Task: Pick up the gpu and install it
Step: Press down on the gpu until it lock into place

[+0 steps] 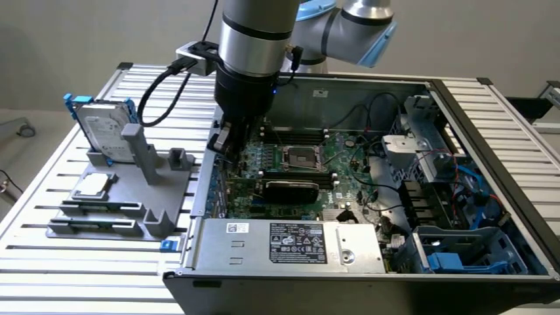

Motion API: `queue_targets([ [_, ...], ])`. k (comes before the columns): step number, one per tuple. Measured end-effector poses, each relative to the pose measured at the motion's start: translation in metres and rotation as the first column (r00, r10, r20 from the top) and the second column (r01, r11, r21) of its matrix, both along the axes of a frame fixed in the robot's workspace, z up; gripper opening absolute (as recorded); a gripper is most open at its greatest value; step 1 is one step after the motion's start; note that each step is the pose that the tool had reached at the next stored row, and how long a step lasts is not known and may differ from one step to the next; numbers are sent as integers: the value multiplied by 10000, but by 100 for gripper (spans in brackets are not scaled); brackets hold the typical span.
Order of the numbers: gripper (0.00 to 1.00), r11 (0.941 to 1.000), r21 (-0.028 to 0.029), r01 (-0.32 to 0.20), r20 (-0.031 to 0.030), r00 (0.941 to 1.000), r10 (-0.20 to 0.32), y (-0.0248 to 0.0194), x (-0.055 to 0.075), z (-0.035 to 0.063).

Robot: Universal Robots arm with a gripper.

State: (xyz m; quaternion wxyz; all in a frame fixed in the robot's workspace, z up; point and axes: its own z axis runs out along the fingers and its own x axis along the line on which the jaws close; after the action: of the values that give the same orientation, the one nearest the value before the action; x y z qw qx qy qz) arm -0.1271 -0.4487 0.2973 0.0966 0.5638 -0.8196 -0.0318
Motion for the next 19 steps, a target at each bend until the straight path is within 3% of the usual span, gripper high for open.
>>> queue_targets([
  [6,11,9999,-51,112,0,9999,-112,0,-2,-16],
  [11,11,9997,-51,247,-54,9997,-247,0,-2,65],
  [19,11,9988,-109,488,-53,9988,-488,0,-2,33],
])
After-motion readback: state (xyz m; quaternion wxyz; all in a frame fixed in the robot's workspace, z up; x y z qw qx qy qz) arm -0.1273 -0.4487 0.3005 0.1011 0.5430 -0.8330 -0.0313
